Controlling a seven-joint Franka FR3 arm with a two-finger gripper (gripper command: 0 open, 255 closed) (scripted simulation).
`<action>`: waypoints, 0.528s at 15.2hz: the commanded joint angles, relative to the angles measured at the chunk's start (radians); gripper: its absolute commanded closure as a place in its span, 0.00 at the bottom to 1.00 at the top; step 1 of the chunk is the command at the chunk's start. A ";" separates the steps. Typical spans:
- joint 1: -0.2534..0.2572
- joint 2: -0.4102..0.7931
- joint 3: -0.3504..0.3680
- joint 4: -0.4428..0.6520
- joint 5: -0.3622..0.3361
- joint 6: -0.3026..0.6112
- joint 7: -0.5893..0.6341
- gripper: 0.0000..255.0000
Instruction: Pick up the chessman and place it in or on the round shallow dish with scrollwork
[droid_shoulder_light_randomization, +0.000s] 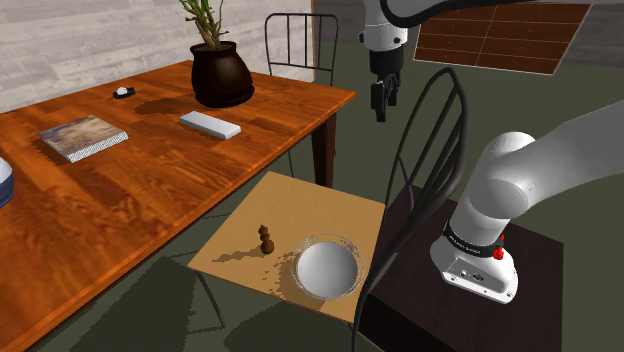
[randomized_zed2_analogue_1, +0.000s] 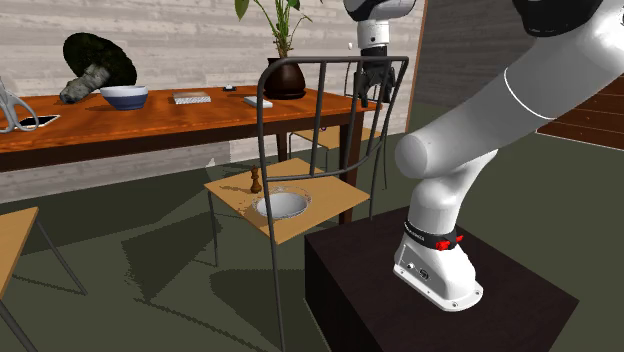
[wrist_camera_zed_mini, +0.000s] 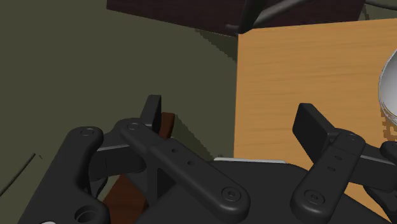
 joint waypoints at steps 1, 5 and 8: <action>0.000 0.000 0.000 0.000 0.000 0.000 0.000 0.00; 0.040 0.057 0.060 -0.024 0.055 0.087 0.056 0.00; 0.068 0.111 0.106 -0.031 0.092 0.154 0.097 0.00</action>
